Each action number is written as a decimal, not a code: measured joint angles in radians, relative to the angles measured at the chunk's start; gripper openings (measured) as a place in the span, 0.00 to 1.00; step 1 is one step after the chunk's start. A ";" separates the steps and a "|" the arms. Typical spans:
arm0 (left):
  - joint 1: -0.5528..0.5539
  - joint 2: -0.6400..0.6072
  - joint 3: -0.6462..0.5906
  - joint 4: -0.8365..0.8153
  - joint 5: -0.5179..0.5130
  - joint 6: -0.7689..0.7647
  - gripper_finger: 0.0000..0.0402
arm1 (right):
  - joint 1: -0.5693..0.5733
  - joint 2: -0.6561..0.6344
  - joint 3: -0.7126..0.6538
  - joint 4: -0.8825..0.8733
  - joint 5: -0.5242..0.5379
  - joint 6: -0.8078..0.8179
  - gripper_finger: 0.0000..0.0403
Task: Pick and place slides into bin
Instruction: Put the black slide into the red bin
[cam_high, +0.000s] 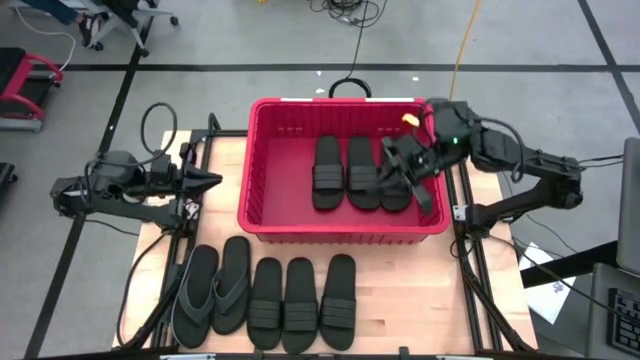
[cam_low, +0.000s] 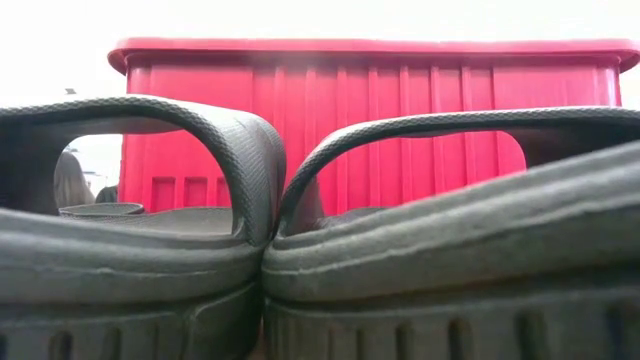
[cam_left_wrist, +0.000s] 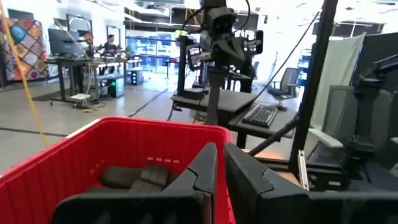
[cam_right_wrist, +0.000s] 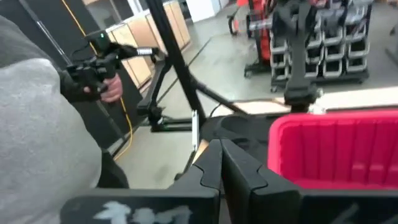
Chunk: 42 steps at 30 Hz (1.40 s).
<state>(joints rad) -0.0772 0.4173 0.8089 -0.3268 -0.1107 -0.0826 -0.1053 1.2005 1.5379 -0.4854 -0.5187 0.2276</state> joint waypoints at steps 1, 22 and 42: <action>0.000 0.002 0.000 0.000 0.002 0.000 0.08 | 0.019 -0.013 -0.025 0.003 0.019 0.001 0.00; -0.004 0.191 0.000 0.406 0.124 -0.259 0.08 | 0.247 -0.501 -0.762 0.427 0.089 0.160 0.00; -0.109 0.386 0.000 0.537 0.275 -0.366 0.08 | 0.653 -0.191 -0.735 0.621 0.382 0.317 0.05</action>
<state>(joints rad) -0.1860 0.8030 0.8089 0.2105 0.1638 -0.4491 0.5474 1.0099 0.8031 0.1352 -0.1367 0.5450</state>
